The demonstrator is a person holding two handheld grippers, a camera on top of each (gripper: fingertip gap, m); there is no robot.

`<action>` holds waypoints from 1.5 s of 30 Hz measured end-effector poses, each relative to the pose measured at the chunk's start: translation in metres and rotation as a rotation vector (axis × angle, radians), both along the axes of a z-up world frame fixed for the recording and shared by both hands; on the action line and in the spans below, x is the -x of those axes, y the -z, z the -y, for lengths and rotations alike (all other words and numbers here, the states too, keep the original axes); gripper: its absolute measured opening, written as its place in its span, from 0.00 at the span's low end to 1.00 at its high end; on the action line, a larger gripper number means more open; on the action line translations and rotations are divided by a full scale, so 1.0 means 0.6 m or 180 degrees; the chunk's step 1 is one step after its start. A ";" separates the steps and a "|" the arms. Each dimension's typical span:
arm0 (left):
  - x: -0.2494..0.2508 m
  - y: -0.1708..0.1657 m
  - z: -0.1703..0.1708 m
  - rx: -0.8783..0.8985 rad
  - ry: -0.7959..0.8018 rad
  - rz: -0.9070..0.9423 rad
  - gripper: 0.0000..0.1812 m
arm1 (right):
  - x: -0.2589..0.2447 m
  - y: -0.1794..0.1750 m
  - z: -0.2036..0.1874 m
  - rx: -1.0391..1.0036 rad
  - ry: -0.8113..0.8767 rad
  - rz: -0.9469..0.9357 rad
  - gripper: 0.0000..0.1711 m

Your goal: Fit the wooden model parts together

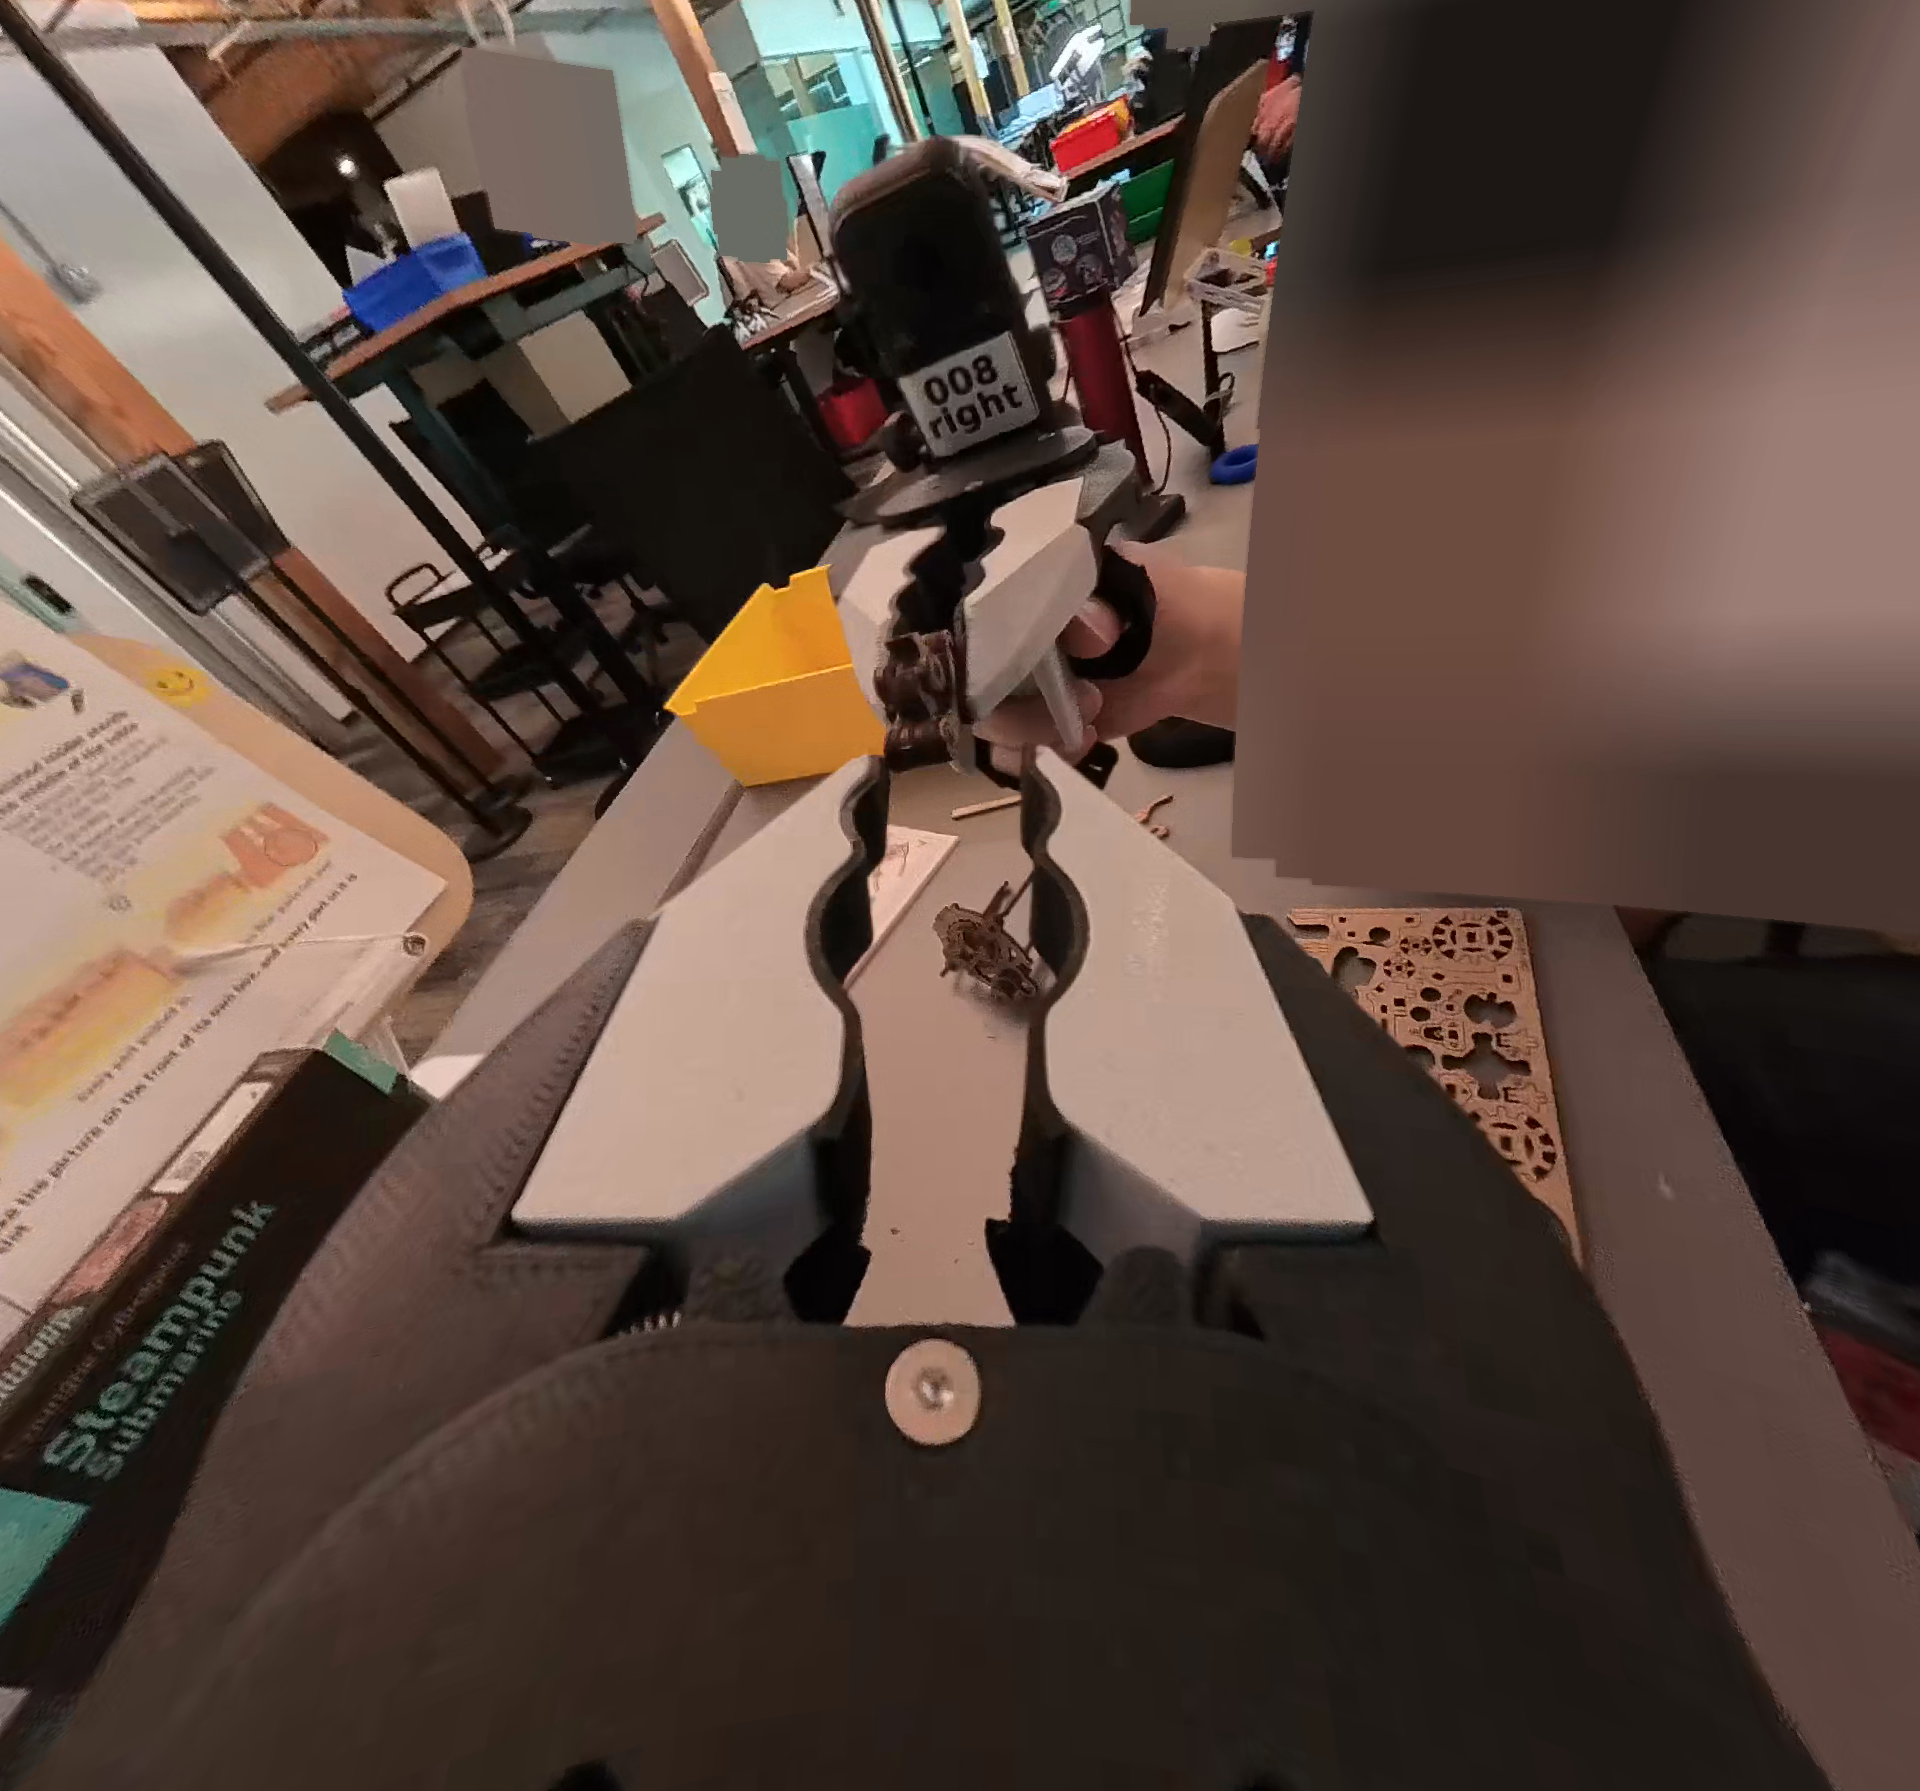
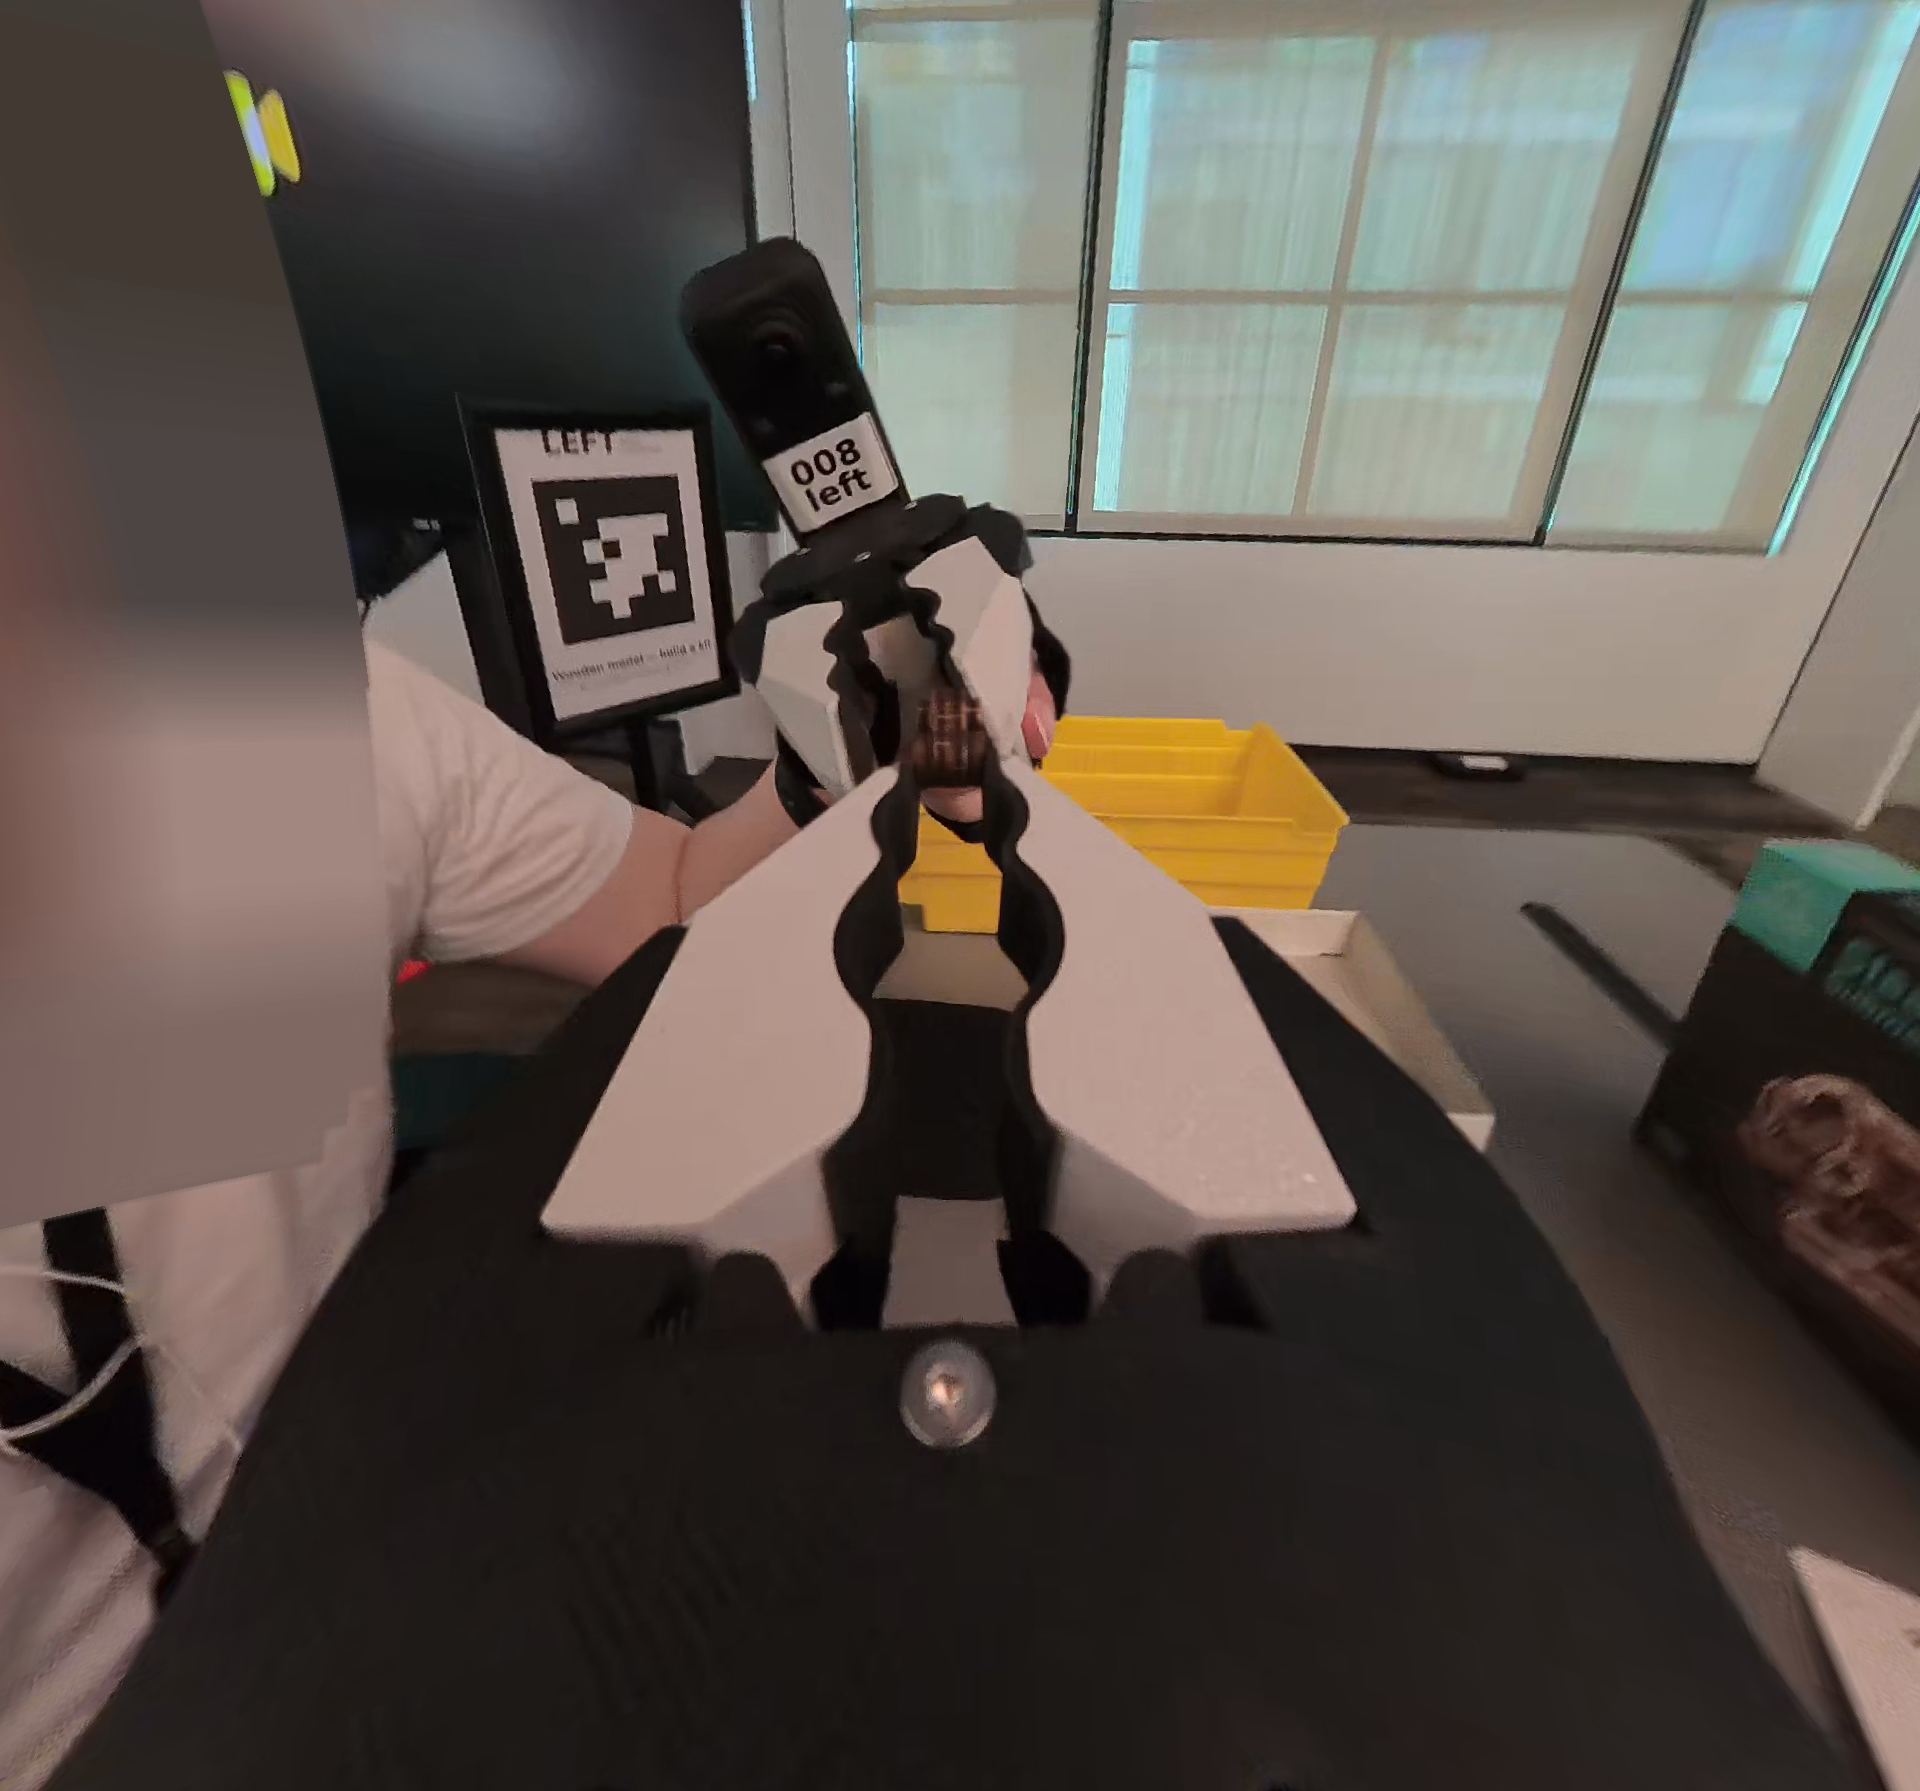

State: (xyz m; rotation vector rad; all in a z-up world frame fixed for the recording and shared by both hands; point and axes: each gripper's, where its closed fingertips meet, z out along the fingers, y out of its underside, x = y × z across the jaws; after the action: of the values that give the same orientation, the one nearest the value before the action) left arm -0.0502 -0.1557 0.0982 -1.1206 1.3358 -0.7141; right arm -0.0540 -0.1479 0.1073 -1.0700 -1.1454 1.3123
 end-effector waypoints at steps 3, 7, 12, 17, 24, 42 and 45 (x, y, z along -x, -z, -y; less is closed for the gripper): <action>-0.001 0.004 -0.012 0.0174 -0.0064 0.0023 0.11 | 0.001 0.004 -0.007 0.0334 -0.0110 -0.0005 0.06; -0.001 0.007 -0.026 0.0342 -0.0119 0.0068 0.08 | -0.001 0.004 -0.018 0.0695 -0.0184 -0.0090 0.06; 0.004 -0.001 -0.033 0.0543 -0.0106 0.0221 0.09 | -0.001 0.005 -0.018 0.0816 -0.0303 -0.0142 0.06; 0.001 0.002 -0.030 0.0729 -0.0001 0.0243 0.09 | 0.006 0.019 -0.018 0.0637 -0.0240 0.0015 0.06; 0.002 0.025 -0.030 0.0595 -0.0026 -0.0015 0.06 | -0.005 0.032 -0.034 0.0074 0.0059 0.0348 0.17; 0.032 0.412 -0.021 0.0802 -0.0774 -0.1831 0.09 | -0.093 0.024 -0.048 -0.0620 0.0577 0.1027 0.16; 0.042 0.409 -0.020 0.0913 -0.0886 -0.1816 0.18 | -0.094 0.026 -0.032 -0.0655 0.0509 0.1164 0.17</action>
State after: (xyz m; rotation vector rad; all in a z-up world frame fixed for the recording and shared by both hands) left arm -0.0755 -0.1435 -0.1475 -1.7952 1.5282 -0.3959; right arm 0.0024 -0.1289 0.0914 -1.2502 -1.3988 0.8734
